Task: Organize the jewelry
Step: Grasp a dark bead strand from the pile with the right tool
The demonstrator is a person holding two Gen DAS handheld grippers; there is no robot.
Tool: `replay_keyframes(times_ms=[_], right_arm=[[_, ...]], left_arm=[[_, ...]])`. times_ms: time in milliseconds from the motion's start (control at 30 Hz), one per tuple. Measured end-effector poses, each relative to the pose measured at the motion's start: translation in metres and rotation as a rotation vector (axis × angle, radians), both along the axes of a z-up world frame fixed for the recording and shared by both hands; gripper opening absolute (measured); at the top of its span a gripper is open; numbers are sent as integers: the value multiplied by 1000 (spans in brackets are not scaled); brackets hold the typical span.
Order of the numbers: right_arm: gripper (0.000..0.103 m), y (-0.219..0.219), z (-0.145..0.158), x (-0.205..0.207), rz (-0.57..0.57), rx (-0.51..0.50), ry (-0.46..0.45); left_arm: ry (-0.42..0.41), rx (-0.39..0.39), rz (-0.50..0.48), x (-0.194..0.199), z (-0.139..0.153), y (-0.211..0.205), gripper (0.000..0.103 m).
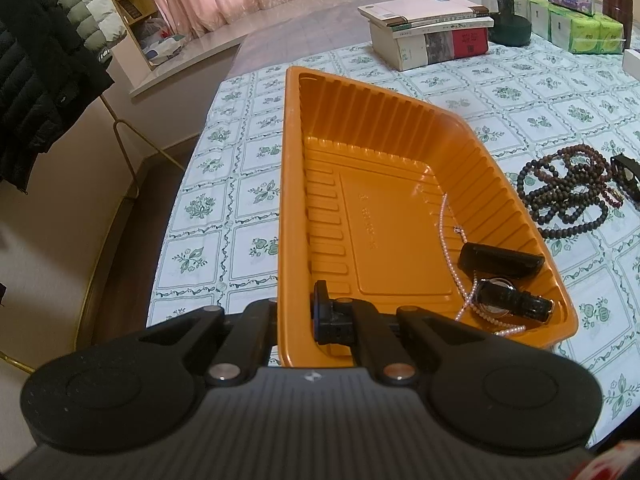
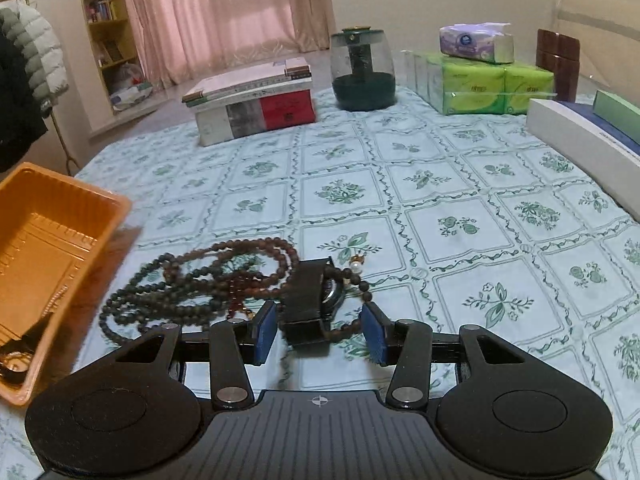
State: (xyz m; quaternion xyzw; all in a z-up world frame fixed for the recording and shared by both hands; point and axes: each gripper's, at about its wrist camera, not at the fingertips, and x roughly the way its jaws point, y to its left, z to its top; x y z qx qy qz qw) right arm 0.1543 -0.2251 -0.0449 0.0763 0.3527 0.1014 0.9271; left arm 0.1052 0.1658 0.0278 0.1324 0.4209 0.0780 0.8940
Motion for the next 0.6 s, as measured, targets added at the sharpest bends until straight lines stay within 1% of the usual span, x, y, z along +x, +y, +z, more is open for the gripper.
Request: replay_keyframes(times_ms=[100, 167, 233, 300, 367, 400, 467, 500, 533, 567, 600], right_arm=[[47, 0, -2, 5, 13, -5, -6], [47, -2, -1, 7, -16, -4, -26], [47, -7, -1, 12, -62, -10, -27], [47, -12, -5, 18, -80, -19, -14], [46, -14, -9, 26, -74, -37, 7], [42, -15, -12, 31, -60, -44, 26], [30, -16, -19, 37, -45, -52, 54], [28, -16, -22, 38, -38, -62, 64], [21, -15, -22, 39, -33, -74, 58], [11, -15, -23, 38, -25, -84, 54], [8, -14, -23, 38, -12, -89, 56]], left_arm=[[1, 2, 3, 0, 0, 1, 2], [3, 1, 4, 1, -1, 1, 2], [4, 0, 5, 1, -1, 1, 2], [4, 0, 6, 1, -1, 0, 2], [5, 1, 7, 1, -2, 1, 2], [4, 1, 7, 1, -2, 1, 2], [4, 1, 9, 1, -2, 1, 2], [5, 1, 9, 1, -2, 0, 2], [6, 2, 9, 1, -2, 1, 2], [6, 2, 9, 1, -2, 1, 2], [6, 2, 10, 1, -2, 1, 2]])
